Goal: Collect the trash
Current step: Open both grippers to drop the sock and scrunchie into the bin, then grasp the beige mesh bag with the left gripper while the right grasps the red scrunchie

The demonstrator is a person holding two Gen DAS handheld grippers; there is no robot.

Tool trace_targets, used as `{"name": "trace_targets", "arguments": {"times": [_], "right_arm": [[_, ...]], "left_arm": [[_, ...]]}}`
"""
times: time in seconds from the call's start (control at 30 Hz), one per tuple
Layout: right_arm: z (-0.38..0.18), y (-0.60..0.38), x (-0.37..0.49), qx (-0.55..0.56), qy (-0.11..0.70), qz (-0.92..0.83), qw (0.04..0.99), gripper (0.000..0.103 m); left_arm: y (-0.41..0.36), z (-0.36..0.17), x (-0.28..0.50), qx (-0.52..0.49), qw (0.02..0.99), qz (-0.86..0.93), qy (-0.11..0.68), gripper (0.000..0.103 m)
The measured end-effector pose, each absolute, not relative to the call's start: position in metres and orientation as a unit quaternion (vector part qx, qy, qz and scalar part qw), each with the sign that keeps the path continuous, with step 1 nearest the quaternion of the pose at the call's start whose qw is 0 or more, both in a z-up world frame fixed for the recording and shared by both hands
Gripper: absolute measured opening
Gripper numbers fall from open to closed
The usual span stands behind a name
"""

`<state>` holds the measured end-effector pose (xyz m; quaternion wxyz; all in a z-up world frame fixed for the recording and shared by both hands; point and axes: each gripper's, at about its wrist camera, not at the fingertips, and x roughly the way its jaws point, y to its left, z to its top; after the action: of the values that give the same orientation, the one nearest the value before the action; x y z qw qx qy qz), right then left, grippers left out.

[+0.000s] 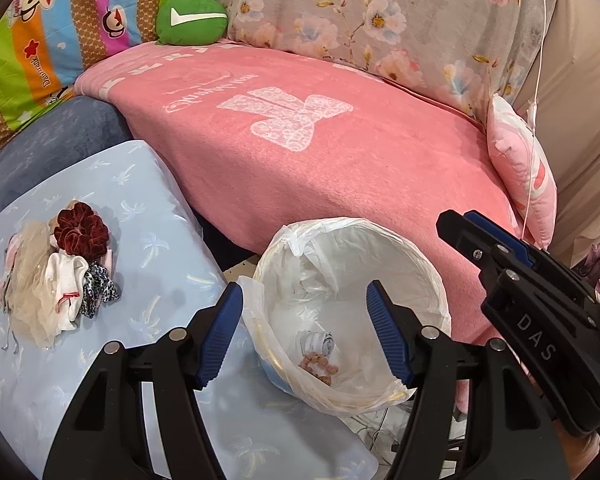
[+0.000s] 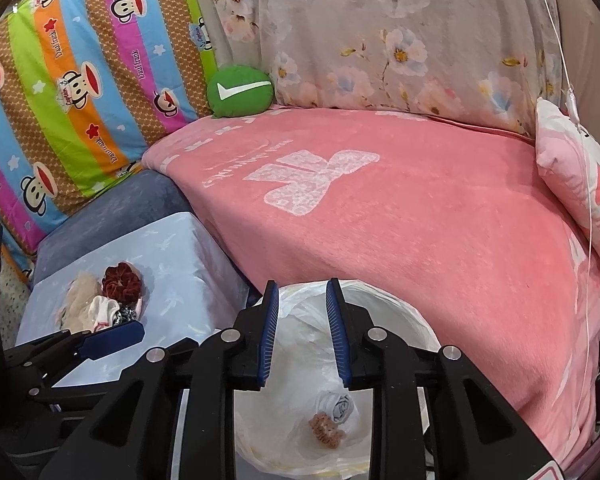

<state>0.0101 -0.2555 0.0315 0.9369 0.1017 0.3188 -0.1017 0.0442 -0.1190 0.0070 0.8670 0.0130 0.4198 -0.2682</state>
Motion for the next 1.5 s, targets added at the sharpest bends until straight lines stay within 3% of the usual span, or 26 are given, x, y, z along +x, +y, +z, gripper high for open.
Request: {"name": "trace_targets", "arguments": {"times": [0.77,1.0,1.1,1.2,1.5], "right_arm": [[0.029,-0.201,0.032,0.078,0.329,-0.051,0.94,0.029],[0.024,-0.174,0.047,0.069,0.338,-0.026,0.938,0.03],[0.023,-0.161,0.055,0.065,0.341,-0.013,0.938,0.03],[0.02,-0.146,0.064,0.063,0.344,0.001,0.937,0.036],[0.004,-0.101,0.099,0.054,0.362,0.035,0.93,0.036]], "left_arm": [[-0.047,-0.003,0.063,-0.029,0.881,-0.201,0.427,0.062],[-0.011,-0.006,0.072,-0.041,0.889,-0.167,0.424,0.071],[0.011,-0.009,0.079,-0.048,0.893,-0.144,0.424,0.081],[0.033,-0.015,0.088,-0.054,0.894,-0.123,0.428,0.082],[0.09,-0.039,0.123,-0.063,0.89,-0.067,0.447,0.083]]}}
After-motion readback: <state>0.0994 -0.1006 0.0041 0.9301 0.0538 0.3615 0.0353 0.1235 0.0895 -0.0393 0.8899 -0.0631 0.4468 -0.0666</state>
